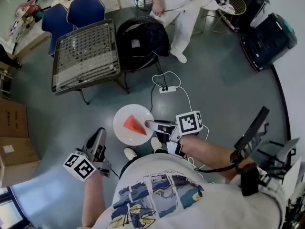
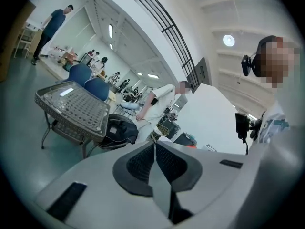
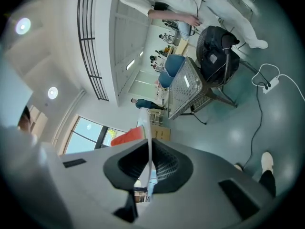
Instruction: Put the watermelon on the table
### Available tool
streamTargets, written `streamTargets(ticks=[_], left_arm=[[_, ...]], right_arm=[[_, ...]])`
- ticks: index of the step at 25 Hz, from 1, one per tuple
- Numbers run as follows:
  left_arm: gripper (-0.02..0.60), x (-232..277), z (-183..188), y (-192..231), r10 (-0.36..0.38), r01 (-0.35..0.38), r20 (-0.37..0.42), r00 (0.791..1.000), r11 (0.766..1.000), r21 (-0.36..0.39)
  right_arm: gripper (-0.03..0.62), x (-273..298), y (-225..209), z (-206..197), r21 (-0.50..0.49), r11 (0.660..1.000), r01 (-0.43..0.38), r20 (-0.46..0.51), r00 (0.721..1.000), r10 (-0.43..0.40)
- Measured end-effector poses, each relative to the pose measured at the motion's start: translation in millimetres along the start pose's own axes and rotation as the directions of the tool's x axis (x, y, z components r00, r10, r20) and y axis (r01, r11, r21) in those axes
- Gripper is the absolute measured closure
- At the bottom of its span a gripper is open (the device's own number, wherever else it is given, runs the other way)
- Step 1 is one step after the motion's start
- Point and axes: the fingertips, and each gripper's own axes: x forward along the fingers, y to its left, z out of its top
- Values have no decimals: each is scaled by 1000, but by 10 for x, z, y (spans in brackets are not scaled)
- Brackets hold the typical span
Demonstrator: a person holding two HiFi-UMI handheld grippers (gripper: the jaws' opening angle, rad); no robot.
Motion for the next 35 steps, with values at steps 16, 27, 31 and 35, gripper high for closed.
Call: streamTargets(ticks=[16, 27, 31, 35], left_arm=[[560, -265, 632, 535, 220, -235, 108, 969, 959, 155], [560, -770, 1765, 1786, 116, -130, 67, 991, 955, 267], [560, -800, 2016, 2006, 79, -97, 75, 994, 959, 266], [560, -852, 2132, 2124, 82, -105, 105, 991, 963, 247]], right_arm=[[572, 999, -2, 708, -43, 996, -74, -134, 989, 68], [572, 2780, 357, 1120, 29, 995, -96, -18, 995, 97], [572, 3080, 242, 1377, 3, 999, -34, 20, 999, 34], [572, 3271, 60, 1581, -11, 999, 35, 21, 999, -35]])
